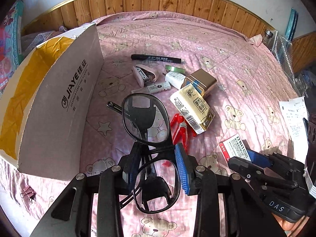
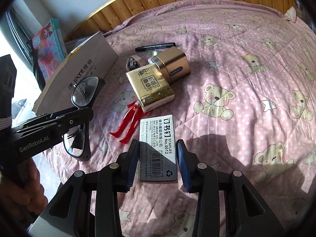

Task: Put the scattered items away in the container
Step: 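Grasp the black glasses with the left tool while the right tool grasps the white staple box, then carry the glasses and staple box over the open white cardboard box with both tools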

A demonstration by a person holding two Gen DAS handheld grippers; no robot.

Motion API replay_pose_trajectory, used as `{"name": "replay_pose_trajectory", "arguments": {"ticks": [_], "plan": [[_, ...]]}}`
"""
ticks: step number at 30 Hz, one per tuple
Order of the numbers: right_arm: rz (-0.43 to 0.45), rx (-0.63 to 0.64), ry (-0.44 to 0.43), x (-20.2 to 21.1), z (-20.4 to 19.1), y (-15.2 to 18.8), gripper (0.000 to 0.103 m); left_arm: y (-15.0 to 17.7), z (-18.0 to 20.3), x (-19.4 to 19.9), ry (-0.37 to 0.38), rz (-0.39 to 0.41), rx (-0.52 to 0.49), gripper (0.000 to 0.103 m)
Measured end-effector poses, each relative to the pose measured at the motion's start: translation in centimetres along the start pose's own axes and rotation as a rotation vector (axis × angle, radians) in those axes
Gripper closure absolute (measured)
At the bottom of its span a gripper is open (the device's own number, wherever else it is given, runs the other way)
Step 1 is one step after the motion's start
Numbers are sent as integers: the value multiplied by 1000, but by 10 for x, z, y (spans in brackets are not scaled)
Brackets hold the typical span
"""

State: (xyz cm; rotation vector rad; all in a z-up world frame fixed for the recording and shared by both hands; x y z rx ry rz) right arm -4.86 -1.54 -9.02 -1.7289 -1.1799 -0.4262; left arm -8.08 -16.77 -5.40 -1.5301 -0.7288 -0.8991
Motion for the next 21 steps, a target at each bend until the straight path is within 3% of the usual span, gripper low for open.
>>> {"name": "replay_pose_trajectory", "arguments": {"ticks": [21], "plan": [[46,186,-48,9,-104,-54,63,-26,-56,86,46,176,106,66]]}}
Point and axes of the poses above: each gripper's, at about its wrist camera, not at the fingertips, and x roughly against the way its jaws point, z to its right, y to its underside, the point moved 5 cm from there along -x, roughly the way its jaws point, and after that the axes turned 8 degrees about -y, right-handed, at the moved point
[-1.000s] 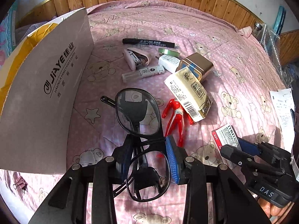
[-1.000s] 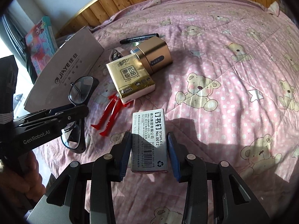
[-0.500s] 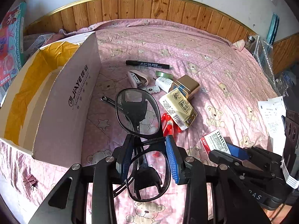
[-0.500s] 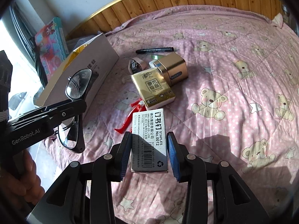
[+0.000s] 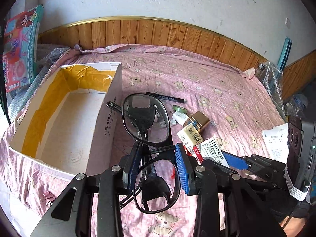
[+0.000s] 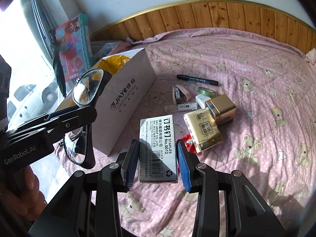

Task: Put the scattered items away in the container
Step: 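Carry the glasses and staple box over the open white cardboard box with both tools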

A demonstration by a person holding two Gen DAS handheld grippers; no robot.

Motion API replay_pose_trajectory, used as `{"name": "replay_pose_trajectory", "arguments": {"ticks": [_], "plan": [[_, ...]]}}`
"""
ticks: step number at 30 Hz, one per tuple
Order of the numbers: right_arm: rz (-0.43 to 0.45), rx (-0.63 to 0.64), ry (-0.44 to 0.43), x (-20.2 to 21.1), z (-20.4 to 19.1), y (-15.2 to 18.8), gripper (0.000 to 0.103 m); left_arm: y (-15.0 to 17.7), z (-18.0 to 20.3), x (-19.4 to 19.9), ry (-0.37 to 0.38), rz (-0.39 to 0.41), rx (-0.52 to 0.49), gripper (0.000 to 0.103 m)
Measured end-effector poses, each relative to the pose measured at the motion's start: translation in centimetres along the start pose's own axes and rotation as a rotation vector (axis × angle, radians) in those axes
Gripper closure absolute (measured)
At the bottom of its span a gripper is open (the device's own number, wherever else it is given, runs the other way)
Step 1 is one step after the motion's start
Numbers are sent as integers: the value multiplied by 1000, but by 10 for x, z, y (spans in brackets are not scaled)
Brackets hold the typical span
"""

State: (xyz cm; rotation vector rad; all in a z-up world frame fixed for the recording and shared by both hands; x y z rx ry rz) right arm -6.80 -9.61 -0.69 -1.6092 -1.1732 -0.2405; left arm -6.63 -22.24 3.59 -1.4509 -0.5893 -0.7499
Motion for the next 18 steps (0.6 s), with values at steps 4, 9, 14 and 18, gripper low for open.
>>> {"name": "replay_pose_trajectory", "arguments": {"ticks": [4,9,14,18], "plan": [[0,34,-19,-8,-22,-18,63,-8,-21,7,-3,18,33,66],[-14,78,-39,-23,-49,-39,63,-17,-51,16,-11,41,83,66],[-33,154,-38,-41,-81,-63,63,-28,-85,22,-13,52,141,66],[-49,213,-27,-58,-104,-81,63,-36,-114,24,-35,62,179,66]]}}
Point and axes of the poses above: each gripper's, at about its wrist camera, not at the fingertips, and x roughly against the way its jaws point, z to its right, y to its underside, the point moved 5 cm from there along -x, roughly the way its jaws point, and after that the axes turned 8 degrees about -y, right-handed, at the moved point
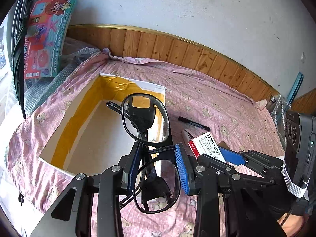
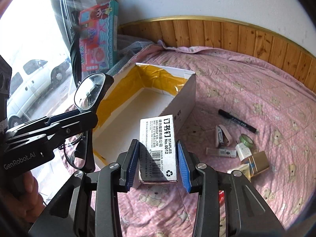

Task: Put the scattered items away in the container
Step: 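Carry the glasses and staple box over the open white cardboard box with both tools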

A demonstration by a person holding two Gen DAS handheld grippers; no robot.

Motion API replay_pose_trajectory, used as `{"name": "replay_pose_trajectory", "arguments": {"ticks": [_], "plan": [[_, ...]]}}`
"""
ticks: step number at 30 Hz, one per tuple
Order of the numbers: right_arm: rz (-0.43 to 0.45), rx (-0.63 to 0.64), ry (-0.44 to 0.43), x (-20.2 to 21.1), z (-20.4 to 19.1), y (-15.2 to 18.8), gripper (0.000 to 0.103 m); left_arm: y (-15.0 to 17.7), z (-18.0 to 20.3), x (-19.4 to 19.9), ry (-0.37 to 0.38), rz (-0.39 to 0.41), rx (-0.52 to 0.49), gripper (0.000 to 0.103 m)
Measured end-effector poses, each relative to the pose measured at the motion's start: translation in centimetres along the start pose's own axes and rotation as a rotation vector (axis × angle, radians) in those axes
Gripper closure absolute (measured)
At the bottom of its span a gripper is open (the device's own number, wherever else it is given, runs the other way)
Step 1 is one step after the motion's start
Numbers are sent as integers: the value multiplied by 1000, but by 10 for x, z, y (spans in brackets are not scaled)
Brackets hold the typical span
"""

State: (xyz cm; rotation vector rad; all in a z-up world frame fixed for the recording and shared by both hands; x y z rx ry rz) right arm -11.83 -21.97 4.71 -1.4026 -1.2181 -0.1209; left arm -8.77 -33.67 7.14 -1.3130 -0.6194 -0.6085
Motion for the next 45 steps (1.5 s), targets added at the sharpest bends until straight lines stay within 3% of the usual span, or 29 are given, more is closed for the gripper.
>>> {"name": "replay_pose_trajectory", "arguments": {"ticks": [7,17,34,45], "plan": [[-27,85,-10,-31,-29,-29,63,-17,-45,-8,-58,-3,46,66],[-89,136,-76,-81,-51,-53,63,-12,-79,-47,-88,-115,76,66],[-287,140,-63,-166,-24,-42,63,-6,-99,-113,-64,-285,109,66],[-318,185,-99,-175,-26,-45,63,7,-113,-135,-77,-343,150,66]]}}
Point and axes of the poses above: each gripper's, at about its wrist camera, not at the fingertips, and x roughly against the way its jaws point, z to its right, y to its underside, the point moved 5 cm from there along -x, roughly the way its jaws point, and after that the axes turned 8 degrees about -y, right-handed, at the moved point
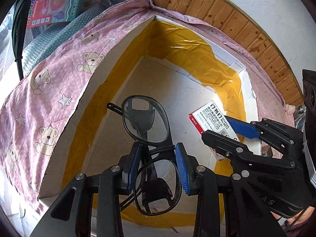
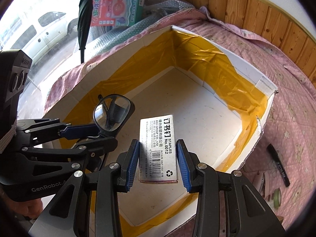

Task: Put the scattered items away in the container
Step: 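Carry the glasses and staple box over the open white cardboard box with both tools, then open the left tool to drop the glasses while the right tool drops the staple box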

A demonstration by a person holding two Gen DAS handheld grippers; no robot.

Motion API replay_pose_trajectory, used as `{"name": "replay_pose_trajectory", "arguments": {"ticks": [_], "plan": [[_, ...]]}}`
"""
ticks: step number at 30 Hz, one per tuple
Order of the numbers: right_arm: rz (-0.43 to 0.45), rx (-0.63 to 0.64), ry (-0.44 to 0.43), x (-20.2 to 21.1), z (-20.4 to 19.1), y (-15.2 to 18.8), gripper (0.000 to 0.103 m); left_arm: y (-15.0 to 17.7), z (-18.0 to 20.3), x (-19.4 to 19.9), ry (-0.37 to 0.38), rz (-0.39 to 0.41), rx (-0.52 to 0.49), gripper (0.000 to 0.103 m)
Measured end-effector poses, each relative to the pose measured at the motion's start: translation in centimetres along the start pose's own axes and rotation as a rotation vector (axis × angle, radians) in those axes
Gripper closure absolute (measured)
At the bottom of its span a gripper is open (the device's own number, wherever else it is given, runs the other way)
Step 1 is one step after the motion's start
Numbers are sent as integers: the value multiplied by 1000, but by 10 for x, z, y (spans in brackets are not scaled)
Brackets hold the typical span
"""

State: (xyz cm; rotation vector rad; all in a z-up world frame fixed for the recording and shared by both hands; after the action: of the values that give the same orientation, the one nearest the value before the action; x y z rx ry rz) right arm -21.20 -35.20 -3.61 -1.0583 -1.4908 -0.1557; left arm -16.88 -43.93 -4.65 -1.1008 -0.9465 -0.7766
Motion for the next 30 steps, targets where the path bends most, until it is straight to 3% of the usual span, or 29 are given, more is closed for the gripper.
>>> {"name": "replay_pose_trajectory", "arguments": {"ticks": [8,17,23,30], "plan": [[22,31,-63,5,-1,2,63,6,4,-4,3,-8,6,66],[76,116,-68,15,-15,2,63,7,4,0,-6,20,10,66],[3,221,33,0,-33,0,63,5,-3,4,-42,44,13,66],[-56,224,39,-11,-34,5,63,13,-12,4,-66,42,-1,66]]}}
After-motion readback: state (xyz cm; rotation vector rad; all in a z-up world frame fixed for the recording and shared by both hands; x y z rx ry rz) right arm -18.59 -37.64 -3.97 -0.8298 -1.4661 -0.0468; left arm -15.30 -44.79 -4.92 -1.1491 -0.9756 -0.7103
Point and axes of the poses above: each gripper's, at about its wrist camera, not at the fingertips, and x roughly against the way its jaws point, z to its right, y to its underside, the point moved 5 cm from there along -x, roughly the way its jaws point, and after that the axes turned 8 degrees about -y, right-handed, at the moved point
